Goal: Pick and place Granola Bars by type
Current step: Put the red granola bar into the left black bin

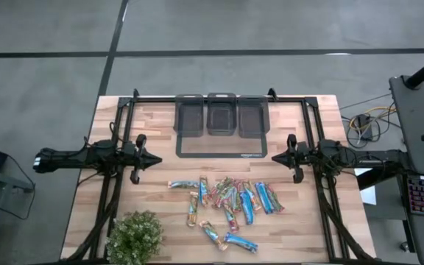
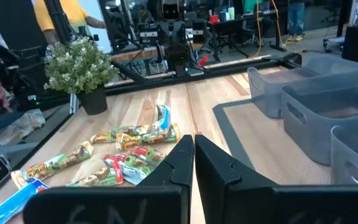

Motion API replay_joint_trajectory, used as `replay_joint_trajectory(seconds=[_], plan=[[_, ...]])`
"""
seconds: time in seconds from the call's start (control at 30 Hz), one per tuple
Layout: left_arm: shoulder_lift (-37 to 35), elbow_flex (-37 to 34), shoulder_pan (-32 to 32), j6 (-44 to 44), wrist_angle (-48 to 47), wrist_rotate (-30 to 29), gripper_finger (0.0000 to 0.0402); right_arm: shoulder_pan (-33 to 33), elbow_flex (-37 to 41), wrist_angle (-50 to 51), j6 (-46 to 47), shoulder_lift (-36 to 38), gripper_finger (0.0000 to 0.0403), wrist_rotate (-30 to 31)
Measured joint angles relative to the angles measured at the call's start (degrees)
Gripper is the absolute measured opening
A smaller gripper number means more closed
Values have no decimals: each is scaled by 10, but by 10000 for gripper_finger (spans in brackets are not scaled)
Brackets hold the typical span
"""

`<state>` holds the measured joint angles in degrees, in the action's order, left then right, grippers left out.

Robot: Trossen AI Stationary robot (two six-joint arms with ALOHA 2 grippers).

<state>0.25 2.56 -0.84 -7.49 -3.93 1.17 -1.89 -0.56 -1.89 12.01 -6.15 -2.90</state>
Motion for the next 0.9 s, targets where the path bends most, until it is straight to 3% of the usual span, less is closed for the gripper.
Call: replay_joint_trajectory(seconds=[0.2,0.47,0.7,0.9], plan=[[0,0,0,-7,0,0,2,0,0,-2,0,0,9,0],[0,0,0,-115,11,0,2,0,0,-8,0,0,8,0],[0,0,0,-206,102,-7,2,0,0,-75,0,0,8,0],[0,0,0,-217,160,-7,2,0,0,-153,0,0,8,0]])
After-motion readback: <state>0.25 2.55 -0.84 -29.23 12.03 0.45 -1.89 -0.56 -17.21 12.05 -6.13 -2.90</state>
